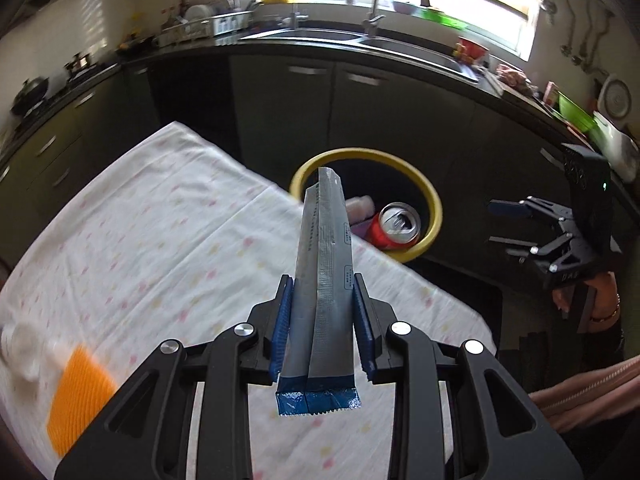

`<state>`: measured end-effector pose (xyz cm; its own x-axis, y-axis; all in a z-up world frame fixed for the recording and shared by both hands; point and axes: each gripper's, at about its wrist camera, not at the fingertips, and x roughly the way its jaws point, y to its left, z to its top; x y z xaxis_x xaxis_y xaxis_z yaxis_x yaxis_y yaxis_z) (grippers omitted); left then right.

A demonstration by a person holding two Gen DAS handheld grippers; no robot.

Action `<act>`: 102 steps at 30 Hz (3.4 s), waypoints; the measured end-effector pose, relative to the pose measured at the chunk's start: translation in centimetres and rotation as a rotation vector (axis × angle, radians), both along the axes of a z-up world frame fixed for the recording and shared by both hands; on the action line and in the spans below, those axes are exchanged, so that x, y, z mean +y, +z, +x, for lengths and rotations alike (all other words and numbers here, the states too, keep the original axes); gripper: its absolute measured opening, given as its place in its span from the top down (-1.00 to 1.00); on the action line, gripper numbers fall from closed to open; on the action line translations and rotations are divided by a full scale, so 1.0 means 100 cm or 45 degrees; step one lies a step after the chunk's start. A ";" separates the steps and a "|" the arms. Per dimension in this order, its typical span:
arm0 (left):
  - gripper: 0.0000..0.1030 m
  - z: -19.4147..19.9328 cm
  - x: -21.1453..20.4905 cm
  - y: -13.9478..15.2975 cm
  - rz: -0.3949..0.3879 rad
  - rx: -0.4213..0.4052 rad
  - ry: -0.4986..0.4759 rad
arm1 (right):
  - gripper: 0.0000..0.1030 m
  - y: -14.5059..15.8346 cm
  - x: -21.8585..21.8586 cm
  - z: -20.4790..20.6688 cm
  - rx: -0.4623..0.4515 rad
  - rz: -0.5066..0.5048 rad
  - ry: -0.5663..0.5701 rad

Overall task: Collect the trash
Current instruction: 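Carry the toothpaste tube with the left gripper and release it into the bin, then move the right gripper to the table and grasp the clear water bottle, then carry the water bottle with the right gripper and drop it into the bin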

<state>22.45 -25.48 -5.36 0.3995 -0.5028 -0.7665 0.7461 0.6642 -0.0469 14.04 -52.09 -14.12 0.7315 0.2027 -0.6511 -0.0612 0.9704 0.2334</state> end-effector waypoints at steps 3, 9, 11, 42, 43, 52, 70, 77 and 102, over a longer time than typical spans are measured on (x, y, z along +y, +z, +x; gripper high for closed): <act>0.43 0.016 -0.037 0.003 -0.008 0.015 -0.066 | -0.76 -0.004 -0.011 -0.002 0.006 0.015 -0.030; 0.43 0.045 -0.107 -0.005 0.009 0.001 -0.158 | -0.76 -0.012 -0.031 -0.004 0.022 0.050 -0.081; 0.43 0.058 -0.130 -0.013 0.018 0.009 -0.168 | -0.76 -0.016 -0.037 -0.004 0.032 0.060 -0.097; -0.89 -0.017 0.043 0.011 -0.159 -0.110 0.335 | -0.80 -0.004 -0.002 0.004 0.016 0.066 0.025; -0.90 -0.022 0.057 0.011 -0.154 -0.118 0.362 | -0.80 -0.002 0.005 0.006 0.014 0.056 0.046; -0.90 -0.068 0.176 -0.003 -0.114 -0.171 0.678 | -0.80 0.031 0.107 0.040 -0.042 -0.037 0.334; -0.90 -0.081 0.319 -0.046 -0.177 -0.058 0.992 | -0.80 0.068 0.438 0.210 0.040 -0.403 1.153; -0.90 -0.073 0.324 -0.053 -0.148 -0.044 0.993 | -0.80 0.041 0.511 0.281 0.332 -0.553 1.231; -0.90 -0.064 0.326 -0.065 -0.143 0.006 0.972 | -0.22 0.007 0.562 0.295 0.453 -0.744 1.281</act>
